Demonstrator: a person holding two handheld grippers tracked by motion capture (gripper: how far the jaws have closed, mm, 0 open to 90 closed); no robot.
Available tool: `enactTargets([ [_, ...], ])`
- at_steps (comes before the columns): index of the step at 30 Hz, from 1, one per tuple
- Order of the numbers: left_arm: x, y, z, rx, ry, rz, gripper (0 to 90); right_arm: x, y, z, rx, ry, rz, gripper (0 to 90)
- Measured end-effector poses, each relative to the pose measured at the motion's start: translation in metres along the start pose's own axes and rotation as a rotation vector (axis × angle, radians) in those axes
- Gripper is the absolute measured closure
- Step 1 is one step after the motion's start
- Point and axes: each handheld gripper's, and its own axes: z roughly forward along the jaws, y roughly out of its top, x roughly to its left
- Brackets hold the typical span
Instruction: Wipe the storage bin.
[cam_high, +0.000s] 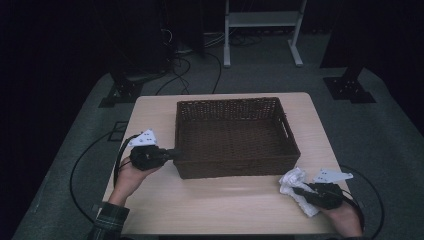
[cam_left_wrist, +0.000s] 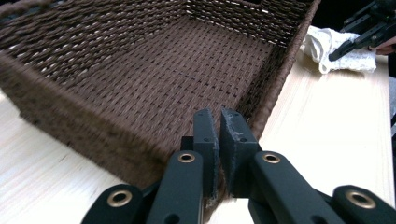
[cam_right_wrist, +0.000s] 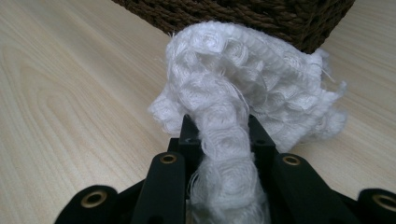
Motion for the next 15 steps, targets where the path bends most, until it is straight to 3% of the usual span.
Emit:
enactTargets([
  [7,0.001,-0.021,-0.014,0.019,0.030,-0.006,74.2,0.000,0.000,0.000,0.001,0.000,-0.001,73.3],
  [15,0.002,-0.039,0.001,0.077,0.009,0.003,73.4,0.000,0.001,0.001,0.001,0.002,-0.005,73.2],
])
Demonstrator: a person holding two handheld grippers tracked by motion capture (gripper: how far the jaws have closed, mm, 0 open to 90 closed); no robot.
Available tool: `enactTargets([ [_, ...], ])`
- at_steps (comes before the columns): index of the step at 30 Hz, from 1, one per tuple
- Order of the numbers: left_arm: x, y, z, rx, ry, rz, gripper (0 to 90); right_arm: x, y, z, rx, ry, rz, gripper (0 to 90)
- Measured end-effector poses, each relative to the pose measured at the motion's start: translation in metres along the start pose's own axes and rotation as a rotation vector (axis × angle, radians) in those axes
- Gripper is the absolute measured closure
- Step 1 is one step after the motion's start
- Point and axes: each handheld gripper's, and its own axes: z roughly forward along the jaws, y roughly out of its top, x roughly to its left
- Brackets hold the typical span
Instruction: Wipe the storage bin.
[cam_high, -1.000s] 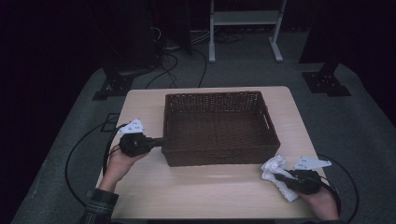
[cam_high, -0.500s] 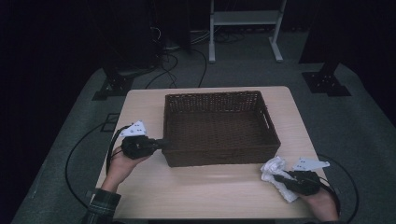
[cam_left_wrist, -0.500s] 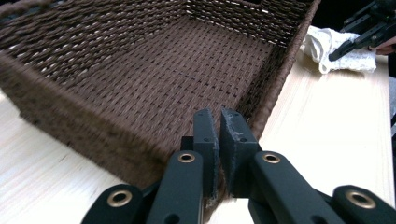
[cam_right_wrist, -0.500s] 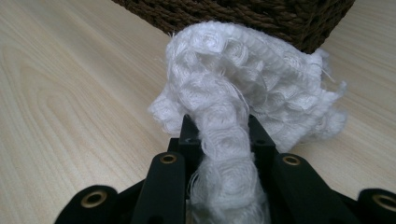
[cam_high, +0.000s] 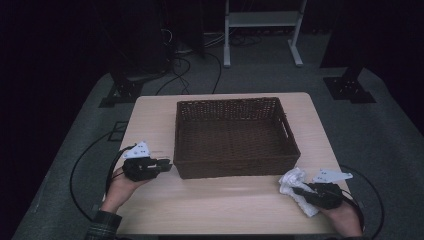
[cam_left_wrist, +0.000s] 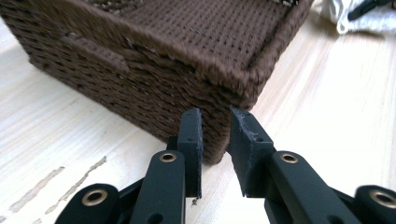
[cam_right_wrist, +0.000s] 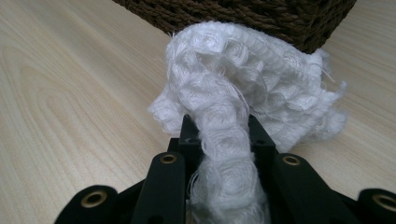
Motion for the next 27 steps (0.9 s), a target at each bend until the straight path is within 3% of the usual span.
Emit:
enactTargets([
  [10,-0.006,-0.003,0.021,0.039,-0.022,0.028,75.0,0.000,0.000,0.000,0.000,0.001,-0.001,73.2],
  [21,-0.026,0.003,0.036,0.032,-0.100,0.060,76.0,0.001,0.001,0.002,0.004,0.004,-0.006,73.2],
  [27,-0.035,0.007,0.046,0.018,-0.109,0.071,76.2,0.002,0.002,0.003,0.007,0.008,-0.009,73.2],
])
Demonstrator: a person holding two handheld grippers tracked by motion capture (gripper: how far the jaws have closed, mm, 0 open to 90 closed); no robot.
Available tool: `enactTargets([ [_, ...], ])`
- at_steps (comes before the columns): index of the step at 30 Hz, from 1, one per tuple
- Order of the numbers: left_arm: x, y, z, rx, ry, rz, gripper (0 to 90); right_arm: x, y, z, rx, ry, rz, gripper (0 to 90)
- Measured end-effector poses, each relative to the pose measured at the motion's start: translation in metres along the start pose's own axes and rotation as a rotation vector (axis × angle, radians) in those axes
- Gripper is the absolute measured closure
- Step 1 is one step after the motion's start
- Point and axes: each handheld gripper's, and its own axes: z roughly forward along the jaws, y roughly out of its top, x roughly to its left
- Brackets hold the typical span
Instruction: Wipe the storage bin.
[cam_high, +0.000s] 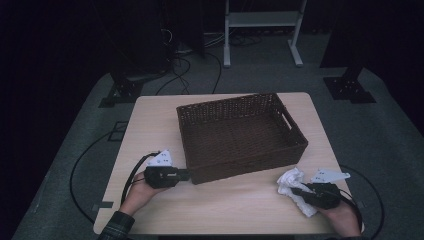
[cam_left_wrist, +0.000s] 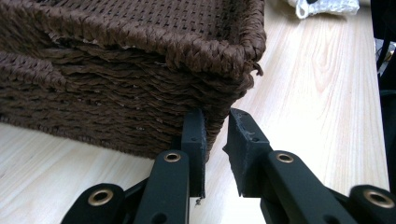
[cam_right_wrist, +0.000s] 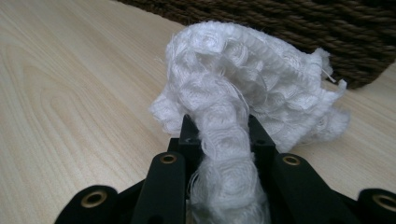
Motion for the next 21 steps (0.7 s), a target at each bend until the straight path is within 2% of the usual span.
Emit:
enactTargets([
  [9,-0.008,0.006,0.011,-0.008,0.000,0.007,75.8,0.001,0.001,0.003,0.007,0.008,-0.001,73.2],
  [13,-0.009,0.004,0.010,0.004,0.018,-0.001,64.2,0.001,0.000,0.004,0.009,0.011,0.008,73.2],
  [18,-0.012,-0.002,0.017,0.049,0.043,-0.019,45.6,0.000,0.000,0.004,0.001,0.013,0.029,73.2],
  [21,-0.012,-0.006,0.024,0.075,0.062,-0.033,42.5,0.000,0.000,0.004,0.000,0.012,0.029,73.2],
])
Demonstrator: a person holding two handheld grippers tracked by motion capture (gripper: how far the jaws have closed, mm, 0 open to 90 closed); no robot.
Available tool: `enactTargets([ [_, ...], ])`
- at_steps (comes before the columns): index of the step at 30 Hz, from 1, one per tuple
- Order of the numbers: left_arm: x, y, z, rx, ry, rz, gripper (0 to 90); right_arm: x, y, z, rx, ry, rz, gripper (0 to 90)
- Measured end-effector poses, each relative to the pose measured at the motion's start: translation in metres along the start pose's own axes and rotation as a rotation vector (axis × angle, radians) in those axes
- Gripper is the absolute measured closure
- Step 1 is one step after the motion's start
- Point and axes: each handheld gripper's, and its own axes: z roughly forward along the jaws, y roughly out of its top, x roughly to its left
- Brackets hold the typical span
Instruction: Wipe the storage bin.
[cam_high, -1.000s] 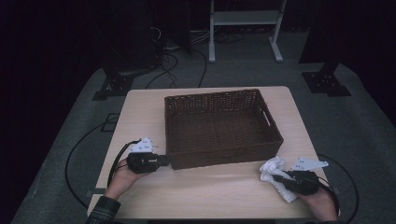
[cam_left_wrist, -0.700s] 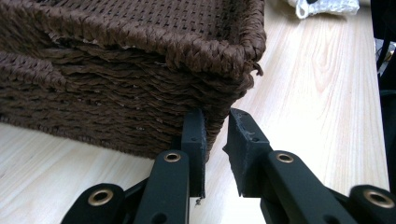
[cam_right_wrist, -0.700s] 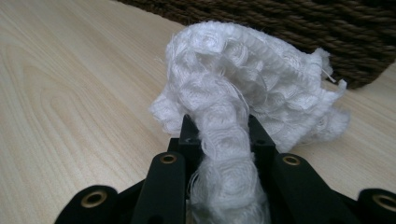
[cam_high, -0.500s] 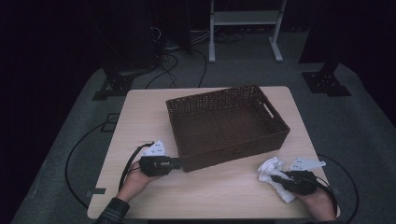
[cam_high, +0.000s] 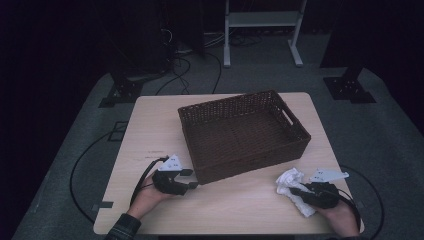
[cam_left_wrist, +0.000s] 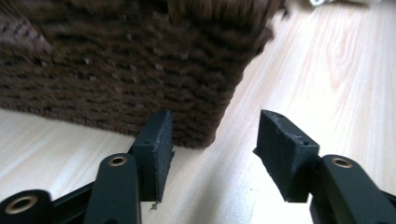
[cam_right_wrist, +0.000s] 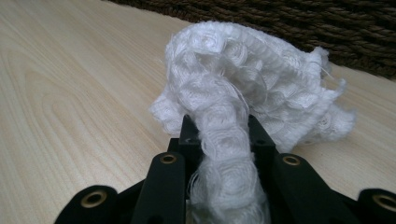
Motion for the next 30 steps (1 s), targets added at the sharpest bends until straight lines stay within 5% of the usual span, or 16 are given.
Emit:
enactTargets([
  [8,0.000,-0.003,0.016,0.059,0.068,-0.024,32.6,-0.001,0.000,0.001,0.001,0.000,0.001,73.1],
  [17,-0.001,-0.004,0.034,0.054,0.146,-0.025,27.9,-0.003,0.001,0.001,0.001,-0.004,0.018,73.1],
  [23,-0.001,-0.006,0.042,0.082,0.155,-0.011,25.4,-0.002,0.001,0.002,0.008,-0.006,0.009,73.0],
  [30,0.001,-0.009,0.045,0.039,0.178,0.002,21.3,-0.002,0.001,0.002,0.008,-0.008,0.004,73.0],
])
